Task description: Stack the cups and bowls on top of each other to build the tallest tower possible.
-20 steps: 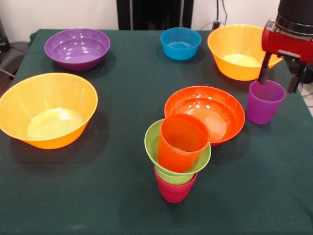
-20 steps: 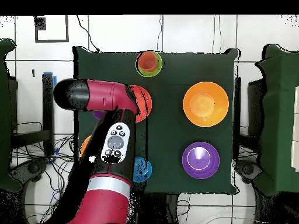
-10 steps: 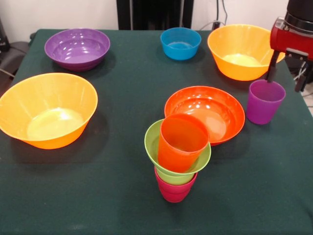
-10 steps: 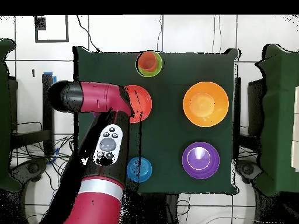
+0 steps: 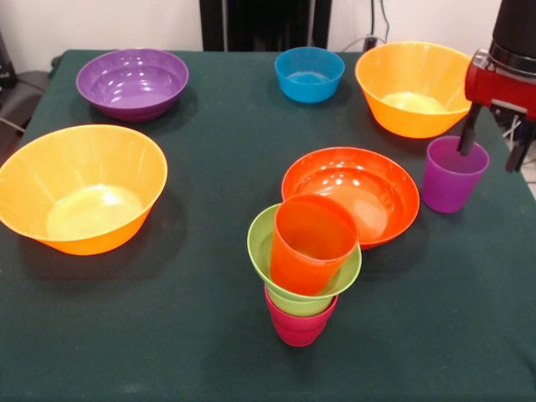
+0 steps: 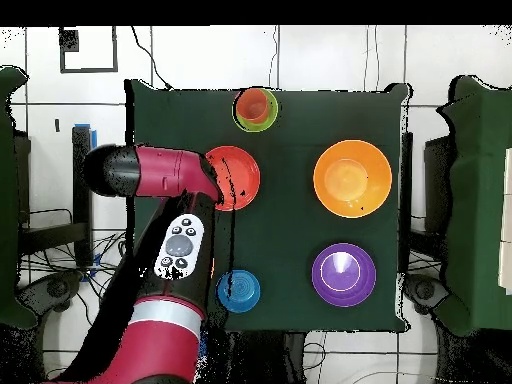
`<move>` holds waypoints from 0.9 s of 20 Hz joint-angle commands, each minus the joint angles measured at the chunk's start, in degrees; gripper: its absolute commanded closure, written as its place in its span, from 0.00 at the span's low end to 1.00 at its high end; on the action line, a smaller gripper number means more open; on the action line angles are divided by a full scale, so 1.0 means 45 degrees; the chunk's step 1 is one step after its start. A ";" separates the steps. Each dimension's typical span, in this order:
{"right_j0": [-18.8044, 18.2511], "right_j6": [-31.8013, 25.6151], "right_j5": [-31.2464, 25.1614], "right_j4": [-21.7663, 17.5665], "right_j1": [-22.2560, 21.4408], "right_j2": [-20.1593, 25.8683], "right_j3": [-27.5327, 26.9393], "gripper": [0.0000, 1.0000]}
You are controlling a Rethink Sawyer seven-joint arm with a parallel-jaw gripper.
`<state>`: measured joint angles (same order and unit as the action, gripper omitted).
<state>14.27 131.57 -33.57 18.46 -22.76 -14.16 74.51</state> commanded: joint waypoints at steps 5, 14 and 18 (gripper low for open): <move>0.0512 0.3034 0.0893 0.0275 0.1059 0.0464 0.1557 0.00; 0.0789 0.3321 0.1129 0.0414 0.1342 0.0430 0.1953 0.00; 0.0922 0.3412 0.1925 0.0465 0.1540 0.0620 0.2475 0.00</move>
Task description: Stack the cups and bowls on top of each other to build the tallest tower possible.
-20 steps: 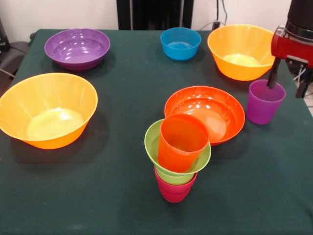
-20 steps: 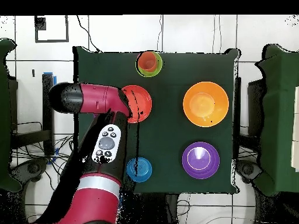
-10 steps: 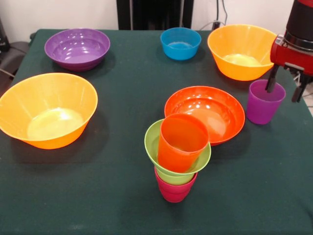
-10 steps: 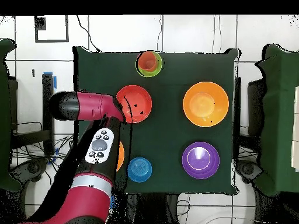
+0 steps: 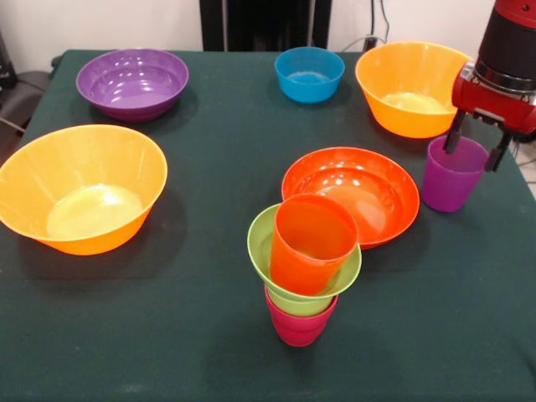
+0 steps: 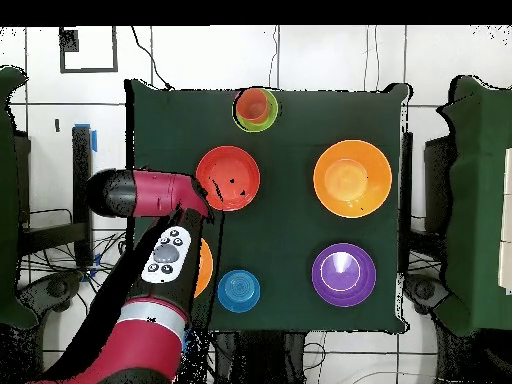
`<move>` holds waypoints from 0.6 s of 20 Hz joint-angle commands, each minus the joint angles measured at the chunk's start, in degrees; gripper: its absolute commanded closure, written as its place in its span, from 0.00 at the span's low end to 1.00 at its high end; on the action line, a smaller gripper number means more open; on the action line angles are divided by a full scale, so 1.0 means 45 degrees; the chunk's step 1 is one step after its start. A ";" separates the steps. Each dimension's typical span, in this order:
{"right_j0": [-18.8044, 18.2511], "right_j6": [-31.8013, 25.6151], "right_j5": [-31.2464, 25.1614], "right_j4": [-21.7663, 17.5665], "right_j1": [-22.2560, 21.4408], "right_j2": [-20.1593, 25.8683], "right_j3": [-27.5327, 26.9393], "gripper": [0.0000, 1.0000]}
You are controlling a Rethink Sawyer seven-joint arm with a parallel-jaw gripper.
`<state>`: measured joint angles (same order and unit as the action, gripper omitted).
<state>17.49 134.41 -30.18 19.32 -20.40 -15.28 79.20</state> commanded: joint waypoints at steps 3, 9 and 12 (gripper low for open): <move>0.0241 0.2790 0.2029 0.0341 0.1196 0.1100 0.1946 0.00; 0.0231 0.2578 0.2612 0.0623 0.1496 0.1244 0.2143 0.00; 0.0212 0.2453 0.2682 0.0730 0.1621 0.1248 0.2076 0.00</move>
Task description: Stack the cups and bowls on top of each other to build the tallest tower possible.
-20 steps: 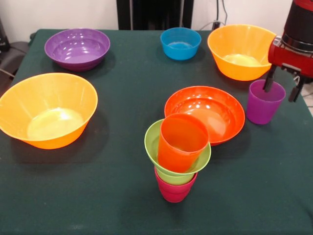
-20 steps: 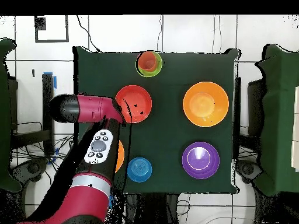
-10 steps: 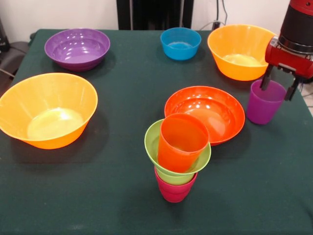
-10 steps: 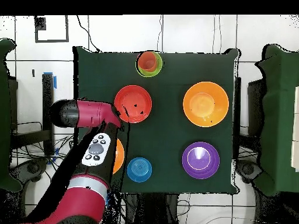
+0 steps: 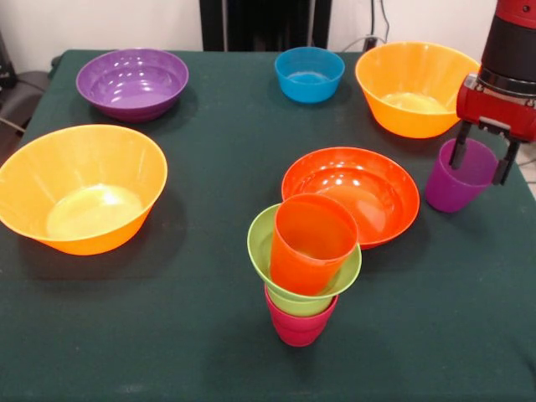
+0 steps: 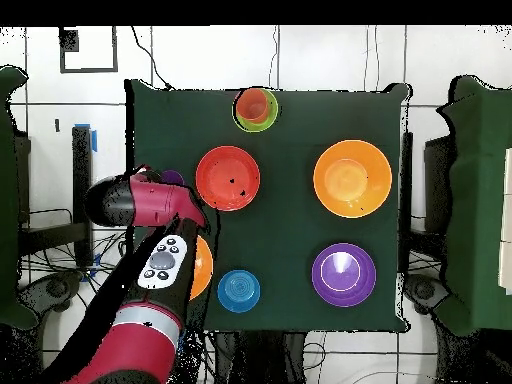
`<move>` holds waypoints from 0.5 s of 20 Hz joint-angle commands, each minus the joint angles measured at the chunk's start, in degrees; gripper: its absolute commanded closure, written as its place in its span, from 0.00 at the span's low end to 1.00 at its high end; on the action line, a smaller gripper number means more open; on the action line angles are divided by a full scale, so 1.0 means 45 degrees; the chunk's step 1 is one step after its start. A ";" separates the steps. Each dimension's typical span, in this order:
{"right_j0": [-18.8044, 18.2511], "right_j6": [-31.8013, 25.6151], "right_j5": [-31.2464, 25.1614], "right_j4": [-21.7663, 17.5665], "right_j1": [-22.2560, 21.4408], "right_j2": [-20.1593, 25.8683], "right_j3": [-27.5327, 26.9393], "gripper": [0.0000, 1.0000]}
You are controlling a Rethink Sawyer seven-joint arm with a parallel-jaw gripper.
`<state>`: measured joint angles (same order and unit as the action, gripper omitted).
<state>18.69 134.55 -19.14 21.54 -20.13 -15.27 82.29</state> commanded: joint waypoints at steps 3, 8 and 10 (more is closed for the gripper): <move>-0.0165 0.2226 0.0158 0.0294 0.1420 0.1258 0.1458 0.00; -0.0105 0.2125 -0.0162 0.0415 0.1155 0.1084 0.1477 0.00; -0.0086 0.2109 -0.0270 0.0454 0.1104 0.1033 0.1425 0.00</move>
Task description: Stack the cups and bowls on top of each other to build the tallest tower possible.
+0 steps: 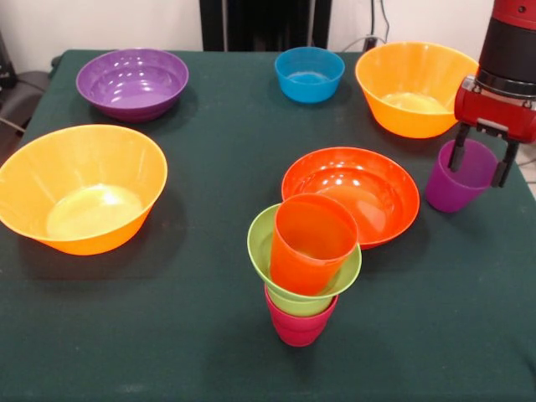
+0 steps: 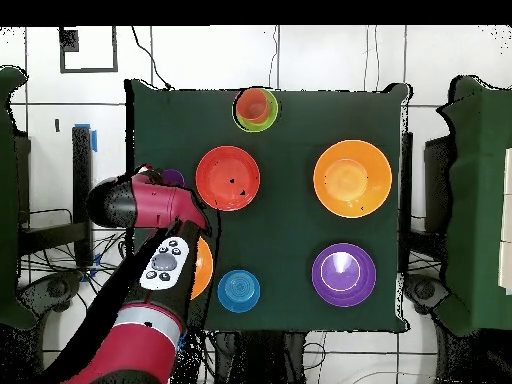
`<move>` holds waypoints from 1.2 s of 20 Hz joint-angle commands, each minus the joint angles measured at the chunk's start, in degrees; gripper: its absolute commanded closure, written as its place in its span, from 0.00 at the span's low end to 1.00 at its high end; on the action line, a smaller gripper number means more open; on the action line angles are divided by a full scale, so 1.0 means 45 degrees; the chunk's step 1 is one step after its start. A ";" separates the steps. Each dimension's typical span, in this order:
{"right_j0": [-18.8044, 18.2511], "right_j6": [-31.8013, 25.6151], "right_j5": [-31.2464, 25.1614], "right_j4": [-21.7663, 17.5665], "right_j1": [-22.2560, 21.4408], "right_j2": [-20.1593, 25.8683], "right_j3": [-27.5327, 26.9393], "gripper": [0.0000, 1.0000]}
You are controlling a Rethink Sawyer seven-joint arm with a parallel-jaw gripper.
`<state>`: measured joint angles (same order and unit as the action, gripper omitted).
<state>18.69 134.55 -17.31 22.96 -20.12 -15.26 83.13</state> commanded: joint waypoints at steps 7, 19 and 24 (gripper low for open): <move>0.0013 0.2125 -0.0897 0.0147 0.0984 0.0884 0.1216 0.00; 0.0296 0.2094 -0.2202 0.0002 0.0346 0.0285 0.1179 0.00; 0.0431 0.2091 -0.2510 -0.0054 0.0233 0.0037 0.1097 0.00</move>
<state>19.53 134.55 -20.31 23.02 -20.79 -17.55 83.98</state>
